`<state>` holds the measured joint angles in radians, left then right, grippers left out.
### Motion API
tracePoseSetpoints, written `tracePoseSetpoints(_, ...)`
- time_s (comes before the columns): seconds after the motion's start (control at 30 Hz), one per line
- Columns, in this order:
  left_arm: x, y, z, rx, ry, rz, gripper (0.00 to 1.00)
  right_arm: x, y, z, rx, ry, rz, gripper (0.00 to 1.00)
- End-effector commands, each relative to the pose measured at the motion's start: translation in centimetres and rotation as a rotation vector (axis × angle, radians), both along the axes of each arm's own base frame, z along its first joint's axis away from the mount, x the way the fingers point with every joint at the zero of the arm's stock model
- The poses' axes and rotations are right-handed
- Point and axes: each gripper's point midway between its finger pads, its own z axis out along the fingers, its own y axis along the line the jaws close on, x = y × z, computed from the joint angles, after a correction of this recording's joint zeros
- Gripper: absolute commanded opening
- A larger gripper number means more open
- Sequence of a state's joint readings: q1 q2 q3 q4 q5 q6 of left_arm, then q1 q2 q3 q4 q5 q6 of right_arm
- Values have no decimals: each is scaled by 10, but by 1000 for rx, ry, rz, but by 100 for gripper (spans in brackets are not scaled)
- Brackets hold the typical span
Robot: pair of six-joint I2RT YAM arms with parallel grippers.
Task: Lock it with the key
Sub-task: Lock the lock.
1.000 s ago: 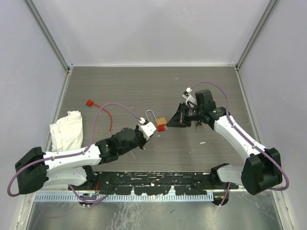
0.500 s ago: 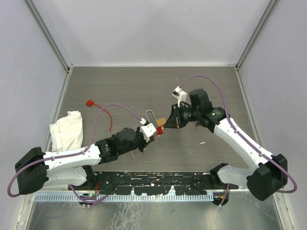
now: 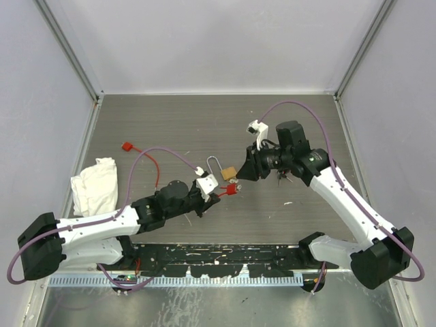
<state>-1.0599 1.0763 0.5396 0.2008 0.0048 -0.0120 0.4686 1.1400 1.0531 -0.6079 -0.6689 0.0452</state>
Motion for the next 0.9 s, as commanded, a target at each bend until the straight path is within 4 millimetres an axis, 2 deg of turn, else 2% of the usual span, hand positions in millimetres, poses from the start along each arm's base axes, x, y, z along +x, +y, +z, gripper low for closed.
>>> tracePoseSetpoints(0.0, 0, -5, 28, -100, -39, -9, 0, -3, 3, 33, 115, 15, 54, 34)
tracePoseSetpoints(0.1, 0, -4, 29, -108, -41, -7, 0, -9, -1, 33, 140, 9, 99, 45)
tracePoseSetpoints(0.23, -1, -3, 31, -120, -44, -5, 0, -14, -7, 15, 143, 57, 115, 56)
tracePoseSetpoints(0.47, 0, -4, 35, -136, -51, -3, 0, -19, -4, -14, 178, 219, 65, 59)
tracePoseSetpoints(0.67, 1, -7, 39, -146, -54, -7, 0, -20, 1, -17, 204, 285, 67, 59)
tracePoseSetpoints(0.87, 1, -10, 40, -146, -52, -17, 0, -21, 5, -18, 214, 306, 77, 51)
